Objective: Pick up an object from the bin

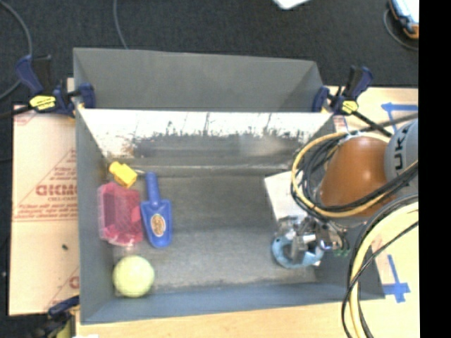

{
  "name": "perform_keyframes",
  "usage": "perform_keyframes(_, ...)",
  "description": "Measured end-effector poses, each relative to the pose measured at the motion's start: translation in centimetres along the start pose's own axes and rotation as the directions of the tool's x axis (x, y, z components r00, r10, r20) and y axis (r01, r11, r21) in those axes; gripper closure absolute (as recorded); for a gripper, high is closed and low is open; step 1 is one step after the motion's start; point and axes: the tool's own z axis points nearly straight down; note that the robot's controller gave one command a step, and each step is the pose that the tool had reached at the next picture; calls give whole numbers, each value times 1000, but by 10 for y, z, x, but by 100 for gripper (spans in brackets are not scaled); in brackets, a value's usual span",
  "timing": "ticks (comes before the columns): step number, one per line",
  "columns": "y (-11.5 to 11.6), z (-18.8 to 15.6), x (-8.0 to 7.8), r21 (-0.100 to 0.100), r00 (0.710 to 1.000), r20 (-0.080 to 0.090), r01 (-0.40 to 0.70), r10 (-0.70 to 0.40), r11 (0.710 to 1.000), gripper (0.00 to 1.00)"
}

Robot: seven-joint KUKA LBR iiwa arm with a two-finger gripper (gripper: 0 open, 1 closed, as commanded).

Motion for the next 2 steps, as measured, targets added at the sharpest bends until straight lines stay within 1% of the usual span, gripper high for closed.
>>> perform_keyframes(1,7,0,-17,3,999,-4,-54,54,999,100)
perform_keyframes(2,-33,-63,-15,3,1000,8,-5,5,1000,100)
